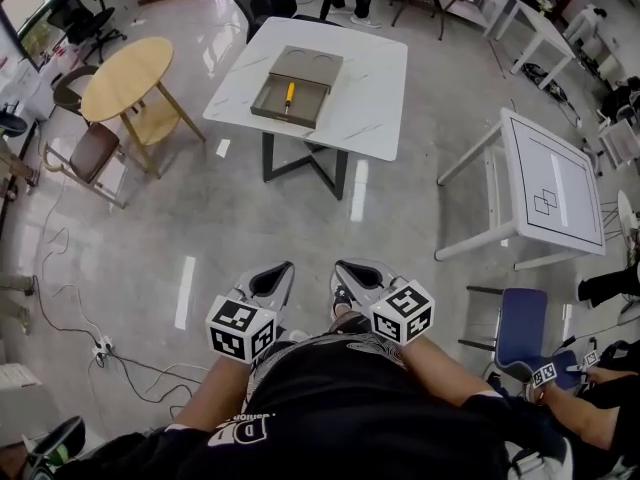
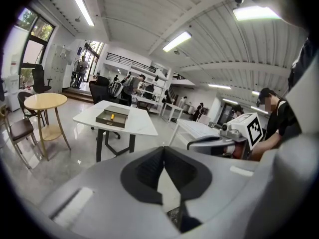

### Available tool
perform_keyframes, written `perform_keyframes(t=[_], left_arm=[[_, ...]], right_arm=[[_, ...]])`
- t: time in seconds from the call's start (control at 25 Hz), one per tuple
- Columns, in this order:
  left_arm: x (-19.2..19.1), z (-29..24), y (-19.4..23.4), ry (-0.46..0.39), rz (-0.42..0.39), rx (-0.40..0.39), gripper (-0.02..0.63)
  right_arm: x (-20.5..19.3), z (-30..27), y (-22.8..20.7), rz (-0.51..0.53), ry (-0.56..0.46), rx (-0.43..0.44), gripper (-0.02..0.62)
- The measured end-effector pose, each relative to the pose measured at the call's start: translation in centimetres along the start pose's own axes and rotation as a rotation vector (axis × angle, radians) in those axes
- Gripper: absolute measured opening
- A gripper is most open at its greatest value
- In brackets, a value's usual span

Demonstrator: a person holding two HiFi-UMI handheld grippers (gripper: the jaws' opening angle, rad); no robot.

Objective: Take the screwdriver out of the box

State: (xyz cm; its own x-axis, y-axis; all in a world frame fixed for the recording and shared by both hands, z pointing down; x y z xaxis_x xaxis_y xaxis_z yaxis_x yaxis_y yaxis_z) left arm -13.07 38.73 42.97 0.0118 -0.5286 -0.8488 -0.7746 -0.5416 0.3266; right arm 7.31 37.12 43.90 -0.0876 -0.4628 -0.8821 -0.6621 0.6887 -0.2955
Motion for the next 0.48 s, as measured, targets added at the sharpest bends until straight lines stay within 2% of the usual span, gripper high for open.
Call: perform_keyframes(t=[0.48], left_arm=[[6.8,-9.0,2.6,-0.020,-0.007,0.058,0.058]], right_arm=[[6.0,-3.5,-10.8,0.007,-0.013,0.030,-0.005]])
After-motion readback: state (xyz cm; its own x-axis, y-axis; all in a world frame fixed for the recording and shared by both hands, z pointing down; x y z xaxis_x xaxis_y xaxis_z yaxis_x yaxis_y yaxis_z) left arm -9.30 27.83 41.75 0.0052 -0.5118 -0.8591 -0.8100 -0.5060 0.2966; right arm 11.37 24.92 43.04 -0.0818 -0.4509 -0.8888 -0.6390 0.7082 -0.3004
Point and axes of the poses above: the fingertips, and each gripper's own axes: z backward along the fingers, y to its left, x out of its top, the point moved 8 cm from there along z, backward along the fingers, and after that the axes turned 2 degrees about -x, right-handed, at the moved point
